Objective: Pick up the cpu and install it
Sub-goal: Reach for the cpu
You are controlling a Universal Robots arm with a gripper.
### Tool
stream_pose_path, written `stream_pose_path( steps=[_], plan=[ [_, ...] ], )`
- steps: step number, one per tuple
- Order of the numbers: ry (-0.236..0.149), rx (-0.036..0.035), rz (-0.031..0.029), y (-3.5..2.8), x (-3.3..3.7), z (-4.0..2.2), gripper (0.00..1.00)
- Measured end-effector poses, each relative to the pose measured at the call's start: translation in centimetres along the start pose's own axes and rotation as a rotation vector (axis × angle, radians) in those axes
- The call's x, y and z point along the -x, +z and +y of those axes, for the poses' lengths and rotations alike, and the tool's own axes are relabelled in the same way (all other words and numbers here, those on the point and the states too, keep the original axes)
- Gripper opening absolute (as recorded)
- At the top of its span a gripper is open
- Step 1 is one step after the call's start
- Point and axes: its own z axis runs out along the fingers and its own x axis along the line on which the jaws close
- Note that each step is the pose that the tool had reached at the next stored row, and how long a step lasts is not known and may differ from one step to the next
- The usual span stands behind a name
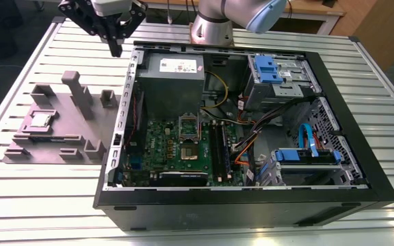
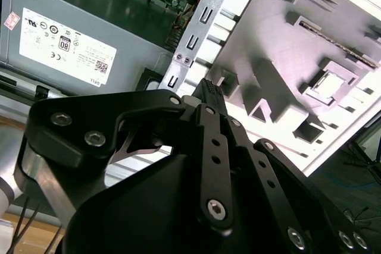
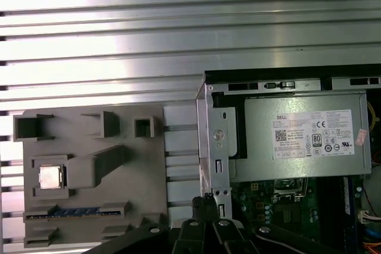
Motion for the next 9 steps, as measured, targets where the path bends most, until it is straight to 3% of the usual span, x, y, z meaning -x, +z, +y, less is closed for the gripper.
stream_pose_path(
  steps=[9],
  plan=[
    [0.0,0.0,0.0001,0.0,-0.26,-0.02,0.1]
  ],
)
